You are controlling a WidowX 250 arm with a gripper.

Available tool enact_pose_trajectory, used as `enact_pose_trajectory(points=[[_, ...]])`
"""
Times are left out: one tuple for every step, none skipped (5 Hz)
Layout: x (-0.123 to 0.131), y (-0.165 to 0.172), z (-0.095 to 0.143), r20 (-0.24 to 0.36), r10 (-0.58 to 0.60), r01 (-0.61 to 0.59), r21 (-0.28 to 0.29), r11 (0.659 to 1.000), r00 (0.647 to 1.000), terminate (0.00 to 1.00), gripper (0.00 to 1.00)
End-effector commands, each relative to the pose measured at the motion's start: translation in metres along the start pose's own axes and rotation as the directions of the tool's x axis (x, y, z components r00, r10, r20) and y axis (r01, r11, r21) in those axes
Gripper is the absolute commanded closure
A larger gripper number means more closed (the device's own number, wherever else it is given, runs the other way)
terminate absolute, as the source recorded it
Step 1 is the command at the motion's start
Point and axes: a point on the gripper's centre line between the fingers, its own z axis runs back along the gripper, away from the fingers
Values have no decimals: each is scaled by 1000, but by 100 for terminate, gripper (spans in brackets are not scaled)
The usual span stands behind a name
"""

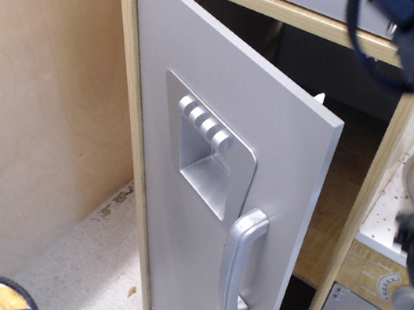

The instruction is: Open fridge

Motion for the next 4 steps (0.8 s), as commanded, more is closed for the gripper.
enact_pose_trajectory(points=[[26,27,19,17,-79,79,18,997,997,0,0],[19,47,22,0,-67,67,31,997,998,0,0],[12,69,25,-35,-54,54,1,999,998,0,0],[5,89,26,-33,-51,51,11,999,998,0,0]])
